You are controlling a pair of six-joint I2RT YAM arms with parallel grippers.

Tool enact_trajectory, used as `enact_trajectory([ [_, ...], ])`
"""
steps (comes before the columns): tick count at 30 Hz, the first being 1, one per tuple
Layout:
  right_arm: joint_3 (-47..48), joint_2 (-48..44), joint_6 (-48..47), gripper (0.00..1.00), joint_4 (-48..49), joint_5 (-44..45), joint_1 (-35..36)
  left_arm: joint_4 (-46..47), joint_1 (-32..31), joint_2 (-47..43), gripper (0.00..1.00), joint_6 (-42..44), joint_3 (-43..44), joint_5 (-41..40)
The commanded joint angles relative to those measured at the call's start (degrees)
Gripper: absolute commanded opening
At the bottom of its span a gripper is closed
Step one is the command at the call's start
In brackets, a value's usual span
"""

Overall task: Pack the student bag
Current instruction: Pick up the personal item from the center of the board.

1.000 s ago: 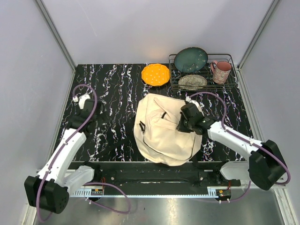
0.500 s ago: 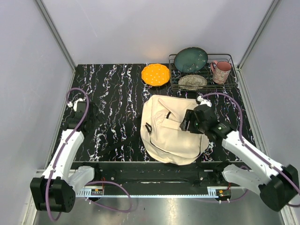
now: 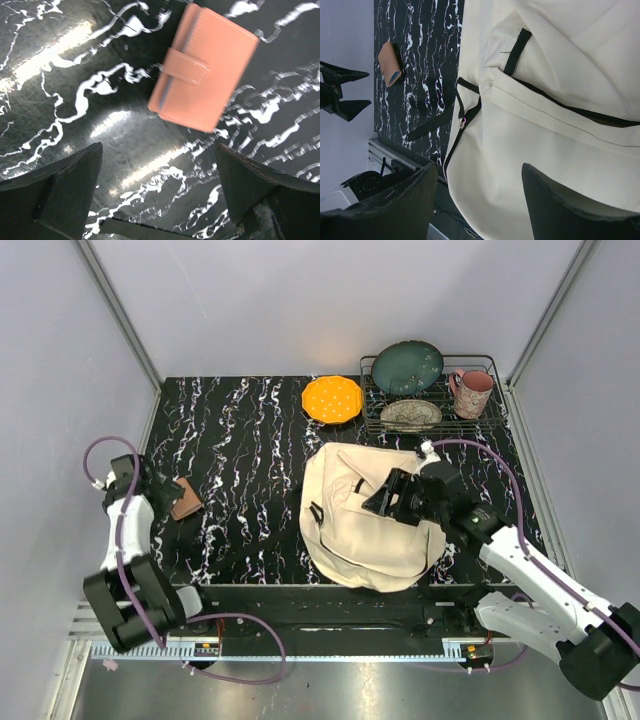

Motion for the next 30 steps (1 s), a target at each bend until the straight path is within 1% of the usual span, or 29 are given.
enact_trajectory([
  [1, -1.2, -1.5, 2.9, 0.74, 3.2, -4.3, 0.8, 4.8, 5.1, 9.5, 0.99, 2.5, 6.1, 6.2],
  [2, -1.8, -2.3, 3.1, 0.74, 3.0, -3.9, 0.8, 4.8, 5.4, 11.4, 0.99, 3.2, 7.3, 7.2],
  [3, -3.2, -3.1, 4.1, 0.74, 3.0, -3.6, 0.8, 4.2, 5.2, 13.2, 0.99, 2.7, 8.3, 6.2],
  [4, -3.9, -4.6, 4.4, 0.75, 3.1, -3.3, 0.7, 4.8, 5.2, 16.9, 0.99, 2.9, 9.2, 6.5],
  [5, -4.6, -5.3, 4.9, 0.75, 3.2, -3.2, 0.8, 4.2, 5.3, 19.2, 0.99, 3.6, 11.8, 7.6],
  [7, -5.9, -6.5, 5.3, 0.75, 3.1, -3.8, 0.7, 3.4, 5.1, 24.2, 0.99, 6.0, 14.3, 8.7],
  [10, -7.1, -6.8, 5.7, 0.76, 2.8, -4.1, 0.8, 3.4, 5.2, 28.7, 0.99, 6.5, 17.1, 10.3],
  [13, -7.8, -6.0, 5.8, 0.76, 3.4, -4.6, 0.8, 3.6, 5.2, 31.7, 0.99, 5.6, 17.1, 9.6],
  [15, -7.5, -5.2, 5.2, 0.76, 3.8, -5.1, 0.8, 3.4, 5.2, 32.7, 0.99, 5.9, 16.8, 7.4],
  [21, -7.1, -2.0, 4.4, 0.76, 5.5, -6.1, 0.8, 5.4, 3.5, 33.5, 0.98, 6.2, 15.6, 8.7],
  [22, -7.1, -1.2, 4.3, 0.76, 5.7, -6.4, 0.8, 5.7, 2.8, 33.9, 0.94, 6.5, 15.5, 8.7],
  [25, -6.9, 0.1, 4.0, 0.76, 6.1, -6.7, 0.8, 5.8, -1.6, 34.5, 0.90, 6.7, 15.4, 7.3],
  [26, -6.9, 0.3, 4.0, 0.76, 6.1, -6.8, 0.8, 5.9, -4.2, 34.5, 0.83, 6.6, 15.0, 6.2],
  [28, -7.0, 0.4, 4.2, 0.77, 6.1, -6.8, 0.8, 6.9, -6.3, 34.4, 0.77, 5.9, 14.2, 6.0],
  [29, -7.1, 0.4, 4.3, 0.76, 6.1, -6.8, 0.8, 7.7, -8.1, 34.3, 0.69, 5.7, 12.7, 7.0],
  [30, -7.4, 0.3, 4.4, 0.77, 6.1, -6.8, 0.8, 8.7, -9.0, 33.9, 0.66, 5.3, 12.1, 7.1],
])
